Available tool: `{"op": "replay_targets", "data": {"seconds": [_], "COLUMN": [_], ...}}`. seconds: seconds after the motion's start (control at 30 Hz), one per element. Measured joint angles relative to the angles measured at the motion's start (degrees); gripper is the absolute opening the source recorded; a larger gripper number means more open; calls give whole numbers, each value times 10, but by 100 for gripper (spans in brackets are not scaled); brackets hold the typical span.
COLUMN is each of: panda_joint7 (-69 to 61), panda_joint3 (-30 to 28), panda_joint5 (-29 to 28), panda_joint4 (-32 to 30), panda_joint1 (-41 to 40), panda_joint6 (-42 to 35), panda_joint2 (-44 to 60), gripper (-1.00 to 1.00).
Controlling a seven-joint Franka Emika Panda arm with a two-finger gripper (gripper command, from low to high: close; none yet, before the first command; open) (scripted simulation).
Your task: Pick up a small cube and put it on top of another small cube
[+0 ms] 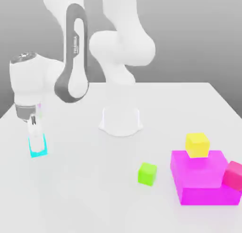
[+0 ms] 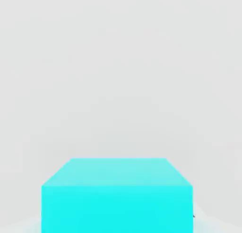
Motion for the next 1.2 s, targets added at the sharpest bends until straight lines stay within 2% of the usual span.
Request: {"op": "replay_targets", "data": {"seconds": [0.2,0.53,0.93,1.03,1.2], "panda_joint7": [-22,-254,-477,-495,-489], "panda_joint3": [10,91,195,205,207], "panda_joint5": [14,73,50,44,31], "panda_joint4": [-12,-33,-59,-60,-55], "panda_joint1": [16,207,417,434,433], "panda_joint6": [-31,-77,-130,-98,-3], "panda_joint2": [-33,-93,-178,-146,-47], "gripper": [-100,-100,-100,-100,-100]}}
